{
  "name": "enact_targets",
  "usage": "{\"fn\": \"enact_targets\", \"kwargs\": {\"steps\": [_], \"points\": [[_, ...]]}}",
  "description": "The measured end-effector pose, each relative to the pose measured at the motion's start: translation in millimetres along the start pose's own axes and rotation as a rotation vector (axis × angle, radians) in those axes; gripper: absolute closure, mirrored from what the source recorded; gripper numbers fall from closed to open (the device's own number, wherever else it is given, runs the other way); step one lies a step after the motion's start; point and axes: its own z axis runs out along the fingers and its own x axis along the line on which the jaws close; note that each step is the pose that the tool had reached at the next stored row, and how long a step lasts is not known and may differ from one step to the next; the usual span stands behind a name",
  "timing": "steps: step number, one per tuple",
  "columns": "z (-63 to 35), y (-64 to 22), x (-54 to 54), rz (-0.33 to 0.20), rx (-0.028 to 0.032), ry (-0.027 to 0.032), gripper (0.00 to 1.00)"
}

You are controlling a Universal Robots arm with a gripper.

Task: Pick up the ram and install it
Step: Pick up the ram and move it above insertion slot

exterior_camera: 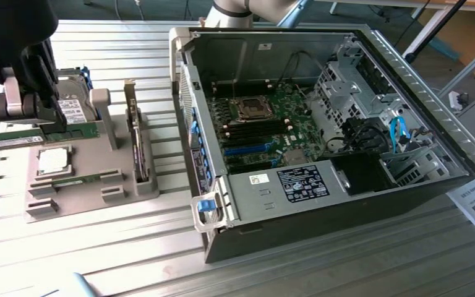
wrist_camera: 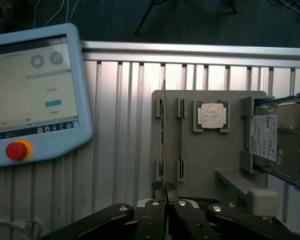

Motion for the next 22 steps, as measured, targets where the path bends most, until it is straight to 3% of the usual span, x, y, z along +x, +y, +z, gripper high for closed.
{"fn": "enact_targets", "kwargs": {"steps": [8, 22], "points": [[0.0, -3.4, 2.2, 0.0, 0.0, 0.0, 0.88], [-0.4, -20.9, 7.6, 0.0, -0.0005, 0.0, 0.88]]}}
